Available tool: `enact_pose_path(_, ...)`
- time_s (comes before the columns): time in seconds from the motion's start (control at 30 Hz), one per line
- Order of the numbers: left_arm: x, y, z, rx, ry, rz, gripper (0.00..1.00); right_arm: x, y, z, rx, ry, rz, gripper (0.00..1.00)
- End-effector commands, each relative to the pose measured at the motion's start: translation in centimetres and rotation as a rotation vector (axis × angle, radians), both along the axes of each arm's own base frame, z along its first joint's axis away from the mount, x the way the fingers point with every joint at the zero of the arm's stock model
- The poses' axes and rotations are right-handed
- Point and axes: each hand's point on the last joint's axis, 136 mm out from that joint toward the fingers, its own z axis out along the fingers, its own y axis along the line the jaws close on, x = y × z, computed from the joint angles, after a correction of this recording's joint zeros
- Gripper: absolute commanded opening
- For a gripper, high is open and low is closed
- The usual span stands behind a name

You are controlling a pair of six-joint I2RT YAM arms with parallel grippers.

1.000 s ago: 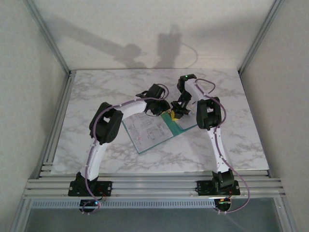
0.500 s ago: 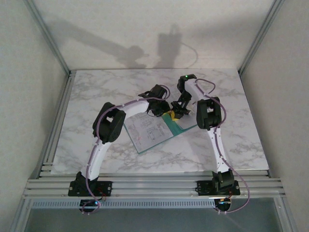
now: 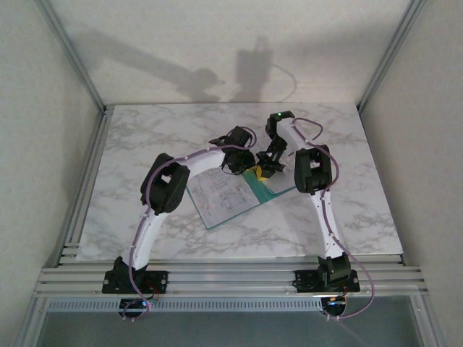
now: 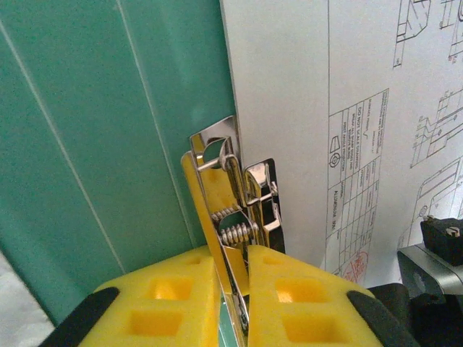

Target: Put the files into the folder

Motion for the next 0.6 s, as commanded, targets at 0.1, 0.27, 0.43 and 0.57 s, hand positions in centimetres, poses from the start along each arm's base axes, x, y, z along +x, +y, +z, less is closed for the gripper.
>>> enact_pose_path(0.1,-5.4,0.3,-7.6,0.145,0.167,-0.081,0.06,0.2,-0.5,-6.0,-0.053,-0.002,0.028,0.0)
enact_pose_path(0.27,-6.2,0.7,-8.8,0.17,0.189,-0.089,0.04,0.5,-0.4,-5.7,-0.044,-0.014,0.022,0.0)
enact_pose_path(0.43,-7.2,2.1,-10.0,0.221,0.21,-0.079,0.0,1.7,-0.1,-4.6,-0.026,-0.066,0.03,0.0)
enact_pose_path(0.57,-7.8,2.7,-10.6,0.237,0.217,-0.071,0.0,4.0,0.4,-2.6,0.019,-0.19,0.035,0.0)
